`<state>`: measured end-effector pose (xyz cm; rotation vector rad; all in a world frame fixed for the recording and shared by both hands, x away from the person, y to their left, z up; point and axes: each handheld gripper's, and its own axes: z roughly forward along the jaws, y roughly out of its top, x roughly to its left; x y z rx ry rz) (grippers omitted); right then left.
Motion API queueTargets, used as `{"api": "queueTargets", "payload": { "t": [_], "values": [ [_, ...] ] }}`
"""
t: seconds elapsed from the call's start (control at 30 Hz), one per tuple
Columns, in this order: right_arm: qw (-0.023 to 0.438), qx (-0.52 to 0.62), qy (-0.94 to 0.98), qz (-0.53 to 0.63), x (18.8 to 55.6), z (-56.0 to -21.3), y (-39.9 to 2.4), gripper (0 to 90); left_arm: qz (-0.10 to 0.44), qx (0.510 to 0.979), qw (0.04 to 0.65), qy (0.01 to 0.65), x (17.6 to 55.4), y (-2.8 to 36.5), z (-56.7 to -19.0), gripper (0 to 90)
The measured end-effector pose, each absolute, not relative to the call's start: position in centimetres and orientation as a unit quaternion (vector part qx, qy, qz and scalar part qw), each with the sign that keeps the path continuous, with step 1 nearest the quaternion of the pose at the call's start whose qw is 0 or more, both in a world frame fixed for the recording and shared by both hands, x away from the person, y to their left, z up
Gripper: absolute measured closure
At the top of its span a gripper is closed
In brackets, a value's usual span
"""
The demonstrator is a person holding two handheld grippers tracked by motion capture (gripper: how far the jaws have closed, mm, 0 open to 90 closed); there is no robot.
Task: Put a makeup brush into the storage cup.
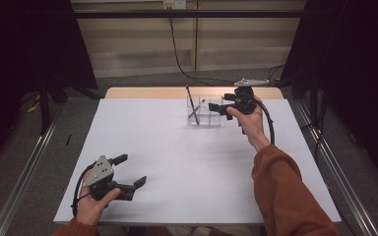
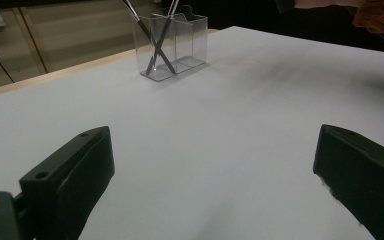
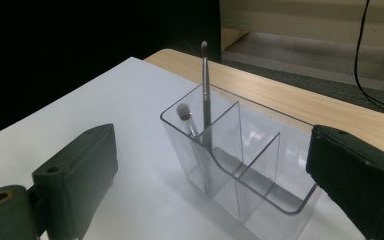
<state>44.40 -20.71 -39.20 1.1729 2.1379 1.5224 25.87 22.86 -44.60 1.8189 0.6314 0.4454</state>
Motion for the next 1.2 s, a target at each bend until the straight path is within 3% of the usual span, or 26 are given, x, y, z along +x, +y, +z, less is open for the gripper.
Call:
{"api": "queueTargets", "payload": {
  "t": [0.07, 0.87, 1.2],
  "values": [
    [0.136, 0.398, 0.742, 0.522, 44.1, -39.2, -20.7, 0.0, 0.189, 0.768, 0.551, 0.267, 25.9, 23.0, -44.6, 2.9],
    [0.177, 0.395, 0.725, 0.536, 39.3, -39.3, -22.6, 1.1, 0.191, 0.766, 0.552, 0.268, 25.9, 23.3, -44.6, 2.9],
    [0.163, 0.389, 0.721, 0.549, 37.8, -39.5, -23.9, 0.0, 0.192, 0.765, 0.553, 0.27, 25.9, 23.3, -44.6, 2.9]
  ]
}}
